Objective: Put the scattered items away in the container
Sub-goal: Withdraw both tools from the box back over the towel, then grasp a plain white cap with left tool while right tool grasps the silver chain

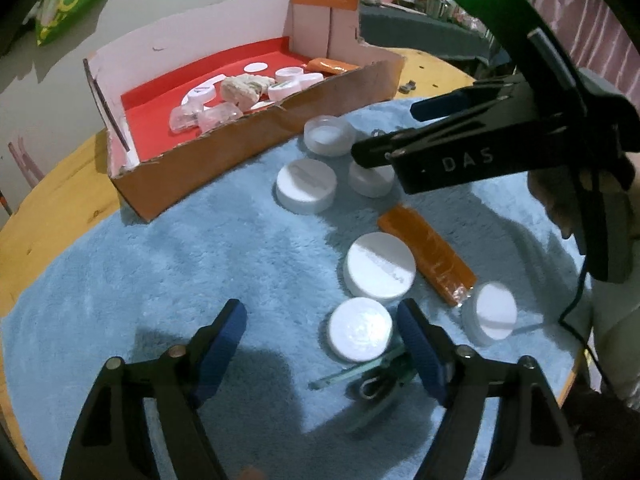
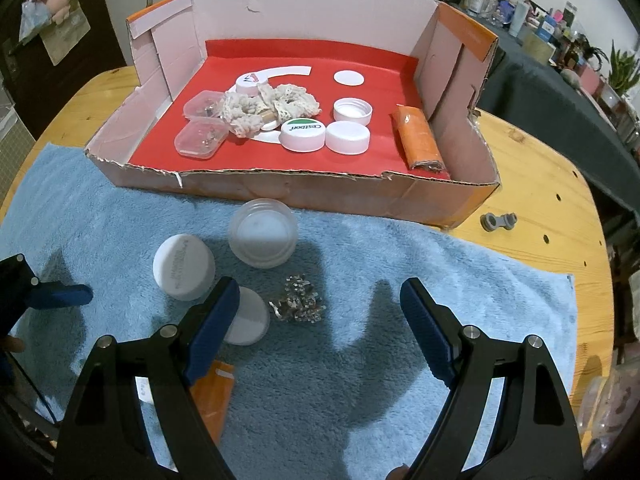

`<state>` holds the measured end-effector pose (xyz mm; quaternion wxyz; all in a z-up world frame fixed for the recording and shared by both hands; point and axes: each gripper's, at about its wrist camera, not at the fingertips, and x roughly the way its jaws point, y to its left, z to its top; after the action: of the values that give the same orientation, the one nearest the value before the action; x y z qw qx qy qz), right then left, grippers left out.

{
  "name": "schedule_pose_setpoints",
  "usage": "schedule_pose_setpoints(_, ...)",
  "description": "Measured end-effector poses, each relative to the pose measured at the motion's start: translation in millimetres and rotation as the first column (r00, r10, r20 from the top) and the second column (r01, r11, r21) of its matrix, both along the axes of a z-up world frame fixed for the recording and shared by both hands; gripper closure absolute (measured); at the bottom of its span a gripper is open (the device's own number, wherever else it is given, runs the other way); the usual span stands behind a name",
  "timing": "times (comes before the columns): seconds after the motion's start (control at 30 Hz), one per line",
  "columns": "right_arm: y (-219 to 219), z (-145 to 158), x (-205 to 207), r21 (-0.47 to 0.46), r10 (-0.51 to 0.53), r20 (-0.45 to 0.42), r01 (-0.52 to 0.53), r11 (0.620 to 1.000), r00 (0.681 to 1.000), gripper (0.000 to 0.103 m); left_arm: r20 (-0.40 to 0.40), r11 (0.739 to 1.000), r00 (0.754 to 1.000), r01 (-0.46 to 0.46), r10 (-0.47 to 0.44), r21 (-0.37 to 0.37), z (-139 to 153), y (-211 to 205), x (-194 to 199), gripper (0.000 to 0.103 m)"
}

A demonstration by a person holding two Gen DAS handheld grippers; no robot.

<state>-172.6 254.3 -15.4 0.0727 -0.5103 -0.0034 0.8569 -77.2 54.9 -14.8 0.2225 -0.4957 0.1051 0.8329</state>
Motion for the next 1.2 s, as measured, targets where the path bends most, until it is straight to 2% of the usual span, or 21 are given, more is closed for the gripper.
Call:
schedule_pose_setpoints(0.07, 0, 0, 0, -0.001, 0.001, -0.004, -0.001, 1.0, 1.0, 0.021, -0.005, 1.0, 1.0, 0.002, -0.002, -0.002, 1, 0, -1, 0.03)
schedule_pose_setpoints(0.23, 1, -1, 0, -0.013, 0.005, -0.013, -0.005, 1.0, 1.0, 0.023, 0.0, 1.0, 1.0, 0.021, -0.021, 0.018, 6, 0, 0, 0.047)
schedule_pose_setpoints(0.3, 1, -1, 0, -0.023, 0.01, -0.017, -0.01, 1.0, 1.0, 0.031, 0.001, 0.999, 1.0, 0.028, -0.028, 0.023, 7, 0, 0, 0.051)
schedule_pose_setpoints(0.43, 0, -1, -1, -0.046, 0.022, -0.025, -0.023, 0.999, 0.999, 0.04, 0.002, 0.998, 0.999, 0.045, -0.045, 0.039, 8, 0, 3, 0.061)
schedule_pose_setpoints(0.67, 3, -2, 2, -0.099, 0.025, -0.028, -0.027, 0.995, 0.999, 0.048, 0.009, 0.996, 0.998, 0.063, -0.064, 0.063, 8, -2, 4, 0.065)
schedule_pose_setpoints(0.77, 3, -1, 5, -0.109, 0.03, -0.033, -0.034, 0.993, 0.999, 0.057, 0.015, 0.995, 0.998, 0.065, -0.067, 0.077, 8, -2, 3, 0.069)
schedule_pose_setpoints(0.9, 4, -1, 6, -0.135, 0.047, -0.034, -0.051, 0.99, 0.998, 0.066, 0.022, 0.994, 0.998, 0.061, -0.063, 0.089, 7, -4, 2, 0.069)
schedule_pose_setpoints(1.2, 12, -3, 6, -0.177, 0.041, -0.041, -0.048, 0.983, 0.998, 0.066, 0.022, 0.993, 0.998, 0.061, -0.064, 0.098, 8, -5, 2, 0.069)
